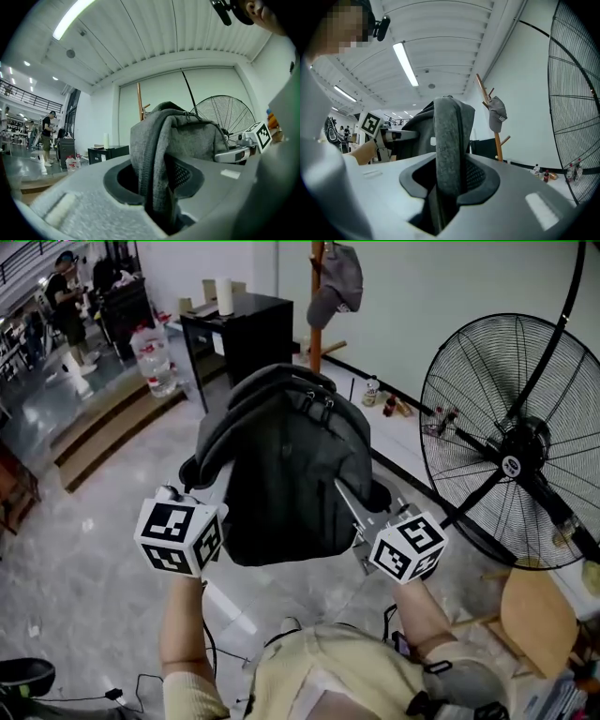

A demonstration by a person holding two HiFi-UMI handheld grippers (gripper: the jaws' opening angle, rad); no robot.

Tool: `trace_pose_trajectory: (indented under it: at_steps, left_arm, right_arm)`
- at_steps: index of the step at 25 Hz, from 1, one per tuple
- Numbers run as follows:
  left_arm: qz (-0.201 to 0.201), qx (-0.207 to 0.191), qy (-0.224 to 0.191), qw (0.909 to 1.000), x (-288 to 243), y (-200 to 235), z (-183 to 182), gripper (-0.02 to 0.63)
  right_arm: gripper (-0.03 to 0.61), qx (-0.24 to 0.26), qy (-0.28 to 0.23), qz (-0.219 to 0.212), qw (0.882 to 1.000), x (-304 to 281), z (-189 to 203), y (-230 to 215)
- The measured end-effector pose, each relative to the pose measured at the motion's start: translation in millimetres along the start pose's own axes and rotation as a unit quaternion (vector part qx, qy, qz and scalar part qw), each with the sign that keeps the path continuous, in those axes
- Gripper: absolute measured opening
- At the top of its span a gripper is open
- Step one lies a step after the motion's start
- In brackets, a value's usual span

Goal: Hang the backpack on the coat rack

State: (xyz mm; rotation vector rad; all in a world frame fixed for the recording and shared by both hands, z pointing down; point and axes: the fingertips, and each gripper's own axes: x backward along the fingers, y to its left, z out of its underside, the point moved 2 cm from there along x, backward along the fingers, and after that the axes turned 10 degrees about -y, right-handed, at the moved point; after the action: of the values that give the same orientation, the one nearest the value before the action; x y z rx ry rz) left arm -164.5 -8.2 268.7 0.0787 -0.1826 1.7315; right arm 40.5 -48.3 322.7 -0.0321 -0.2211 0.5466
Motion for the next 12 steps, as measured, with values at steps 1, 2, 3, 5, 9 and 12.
trace_pose_trajectory:
  at_steps: [1,2,3,5,9,12]
  left_arm:
    - [0.006,-0.001,-0.001,1.0000,-6.1,6.7,-0.9,0.110]
    - [0.010,-0.002,-0.003,0.9999,-11.5,13.6,-1.5,0.110]
    - [0.014,-0.003,-0.004,0.9999,-16.2,20.4,-1.4,0.110]
    - [0.017,-0.002,-0.005,0.9998,-26.3,31.5,0.2,0.112]
    - [0.025,0.001,-0.011,0.9996,-52.5,43.5,-1.8,0.114]
    - [0.029,-0.002,-0.016,0.9995,-71.9,50.7,-8.6,0.114]
  right_arm:
    - [0.117,0.001,-0.003,0.003,1.000,-7.5,-1.4,-1.7]
    - [0.117,0.003,-0.006,0.005,1.000,-15.0,-2.2,-2.9]
    - [0.117,0.004,-0.008,0.005,1.000,-21.9,-2.6,-3.4]
    - [0.117,0.007,-0.011,0.007,1.000,-34.5,-4.3,-6.0]
    - [0.117,0.028,-0.018,0.012,0.999,-54.2,-15.4,-22.6]
    - [0.117,0.043,-0.021,0.013,0.999,-67.8,-23.2,-35.3]
